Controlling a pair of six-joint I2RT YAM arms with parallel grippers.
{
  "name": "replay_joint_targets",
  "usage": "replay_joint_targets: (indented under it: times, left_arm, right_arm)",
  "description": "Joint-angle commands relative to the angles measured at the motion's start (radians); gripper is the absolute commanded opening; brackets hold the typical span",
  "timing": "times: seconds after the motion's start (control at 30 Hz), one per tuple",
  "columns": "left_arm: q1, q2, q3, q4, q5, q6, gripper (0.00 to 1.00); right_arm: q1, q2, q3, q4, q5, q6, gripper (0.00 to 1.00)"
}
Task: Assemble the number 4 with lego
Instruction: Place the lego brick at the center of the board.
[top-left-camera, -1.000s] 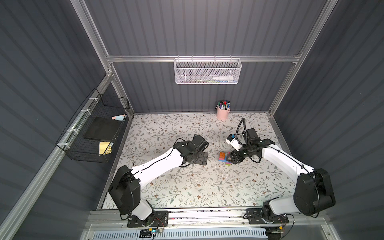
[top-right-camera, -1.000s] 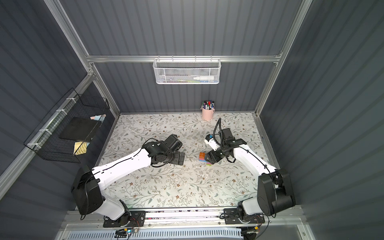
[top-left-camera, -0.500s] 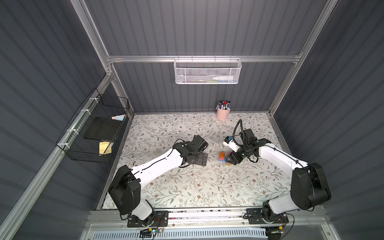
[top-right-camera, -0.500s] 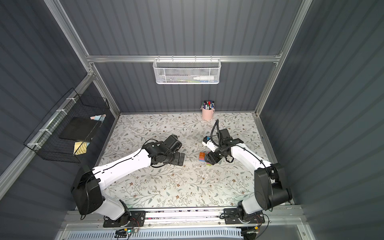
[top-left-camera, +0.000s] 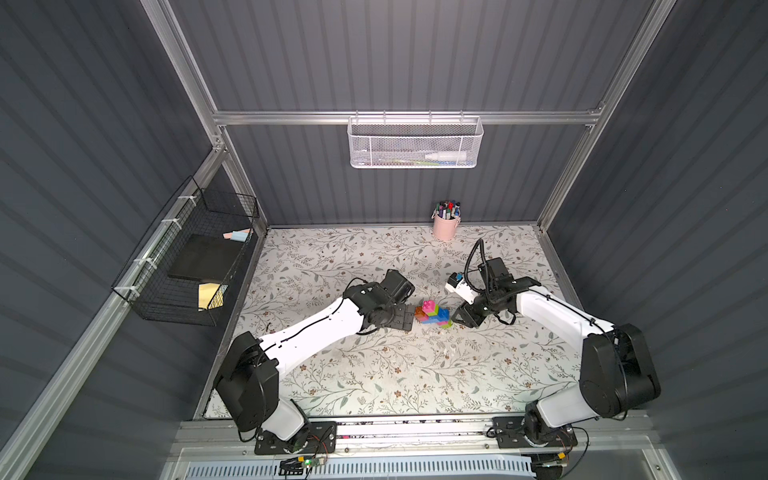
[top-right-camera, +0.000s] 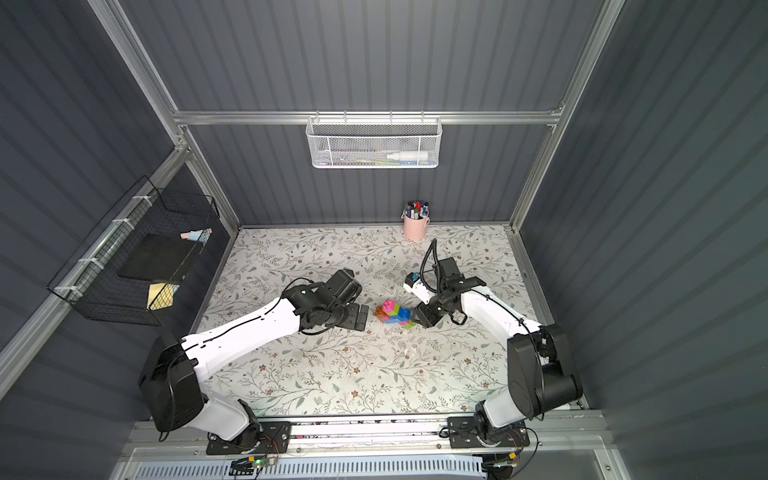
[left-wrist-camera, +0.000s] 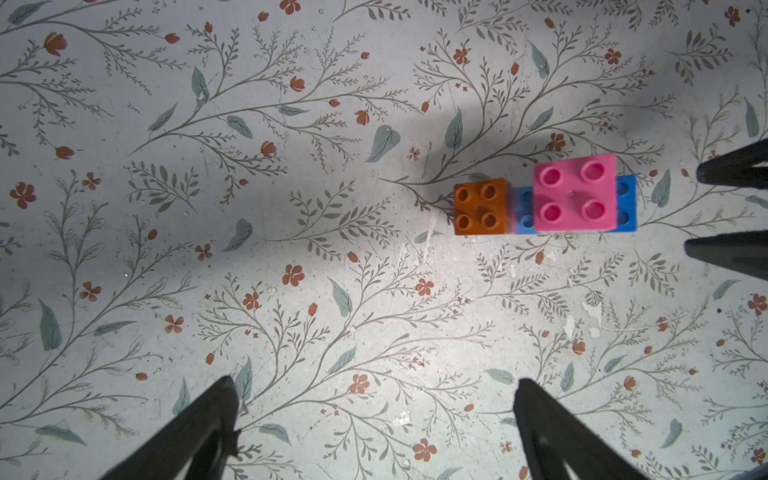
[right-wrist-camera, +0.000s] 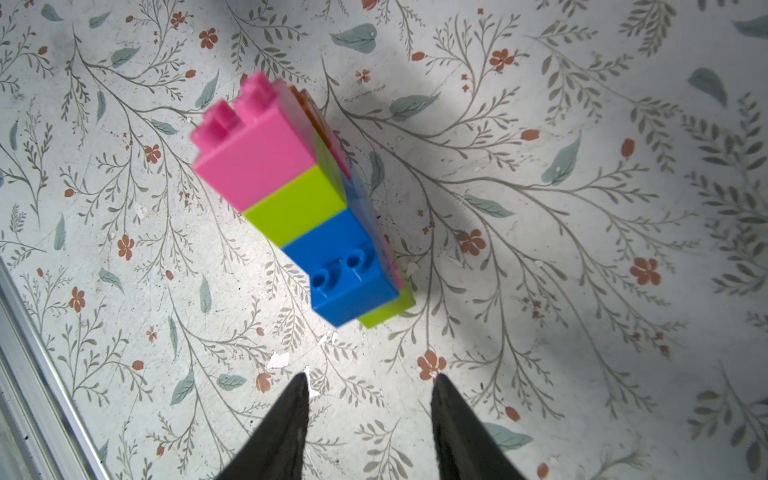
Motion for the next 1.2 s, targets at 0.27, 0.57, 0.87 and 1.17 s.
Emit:
replay_joint_targets:
  times: [0.27, 0.57, 0.87, 1.17]
  left_arm:
    - [0.02, -0.065, -0.05, -0.003, -0.005, 0.016, 0.99]
    - [0.026, -0.112, -0.113, 0.012, -0.01, -0.006, 0.99]
    - [0.03, -0.139, -0.136, 0.007, -0.028, -0.017, 0.99]
    - [0.034, -0.142, -0.139, 0.015, -0.027, -0.022, 0.99]
  right_arm:
    - [0.062, 0.035, 0.041, 0.104, -0.126, 0.004, 0.7]
    - [0.161, 0.189, 0.139, 0.141, 0.01, -0.013, 0.7]
    - [0.162, 0.243, 0.197, 0.096, 0.013, -0.025, 0.5]
    - [0.16, 0.338, 0.313, -0.047, -0.042, -0.039, 0.35]
